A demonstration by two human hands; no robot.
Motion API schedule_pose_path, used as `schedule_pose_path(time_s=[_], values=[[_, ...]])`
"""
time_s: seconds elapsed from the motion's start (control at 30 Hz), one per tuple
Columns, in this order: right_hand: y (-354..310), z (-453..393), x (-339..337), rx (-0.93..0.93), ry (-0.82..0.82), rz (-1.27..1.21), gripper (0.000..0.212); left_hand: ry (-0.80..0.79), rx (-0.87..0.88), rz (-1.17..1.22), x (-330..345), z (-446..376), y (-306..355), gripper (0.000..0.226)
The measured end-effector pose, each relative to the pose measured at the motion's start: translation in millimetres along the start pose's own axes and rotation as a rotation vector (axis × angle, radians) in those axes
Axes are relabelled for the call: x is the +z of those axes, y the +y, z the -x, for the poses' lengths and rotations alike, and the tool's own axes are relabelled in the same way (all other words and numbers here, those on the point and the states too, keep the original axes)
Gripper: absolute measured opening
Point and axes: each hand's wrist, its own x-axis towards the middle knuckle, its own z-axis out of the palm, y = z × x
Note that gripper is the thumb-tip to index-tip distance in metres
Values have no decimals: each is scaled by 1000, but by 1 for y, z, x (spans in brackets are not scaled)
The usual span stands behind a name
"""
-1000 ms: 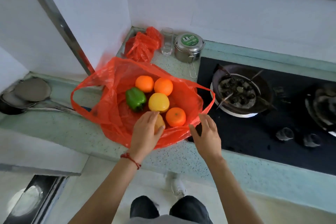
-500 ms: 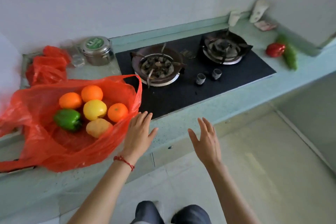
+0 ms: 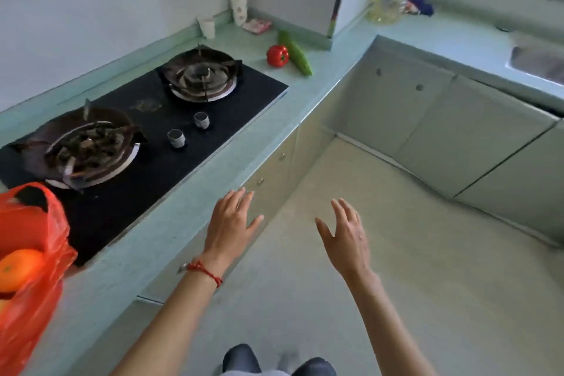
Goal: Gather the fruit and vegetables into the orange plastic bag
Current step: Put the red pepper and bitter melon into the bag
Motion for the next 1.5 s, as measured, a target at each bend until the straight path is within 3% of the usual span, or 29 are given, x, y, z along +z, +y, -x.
schedule_pose_path(time_s=[0.3, 0.6, 1.2, 1.5], values=[[64, -24, -38, 47, 46, 26, 57, -92, 63, 15, 40, -40, 60, 59], [81, -98, -51, 53, 54, -6, 57, -81, 51, 40, 50, -114, 81, 59], [59, -399, -56, -12, 7, -13, 58, -63, -56, 104, 61, -396, 63, 58], [69, -527, -56, -132, -121, -10, 59, -31, -199, 98, 85, -488, 64, 62]])
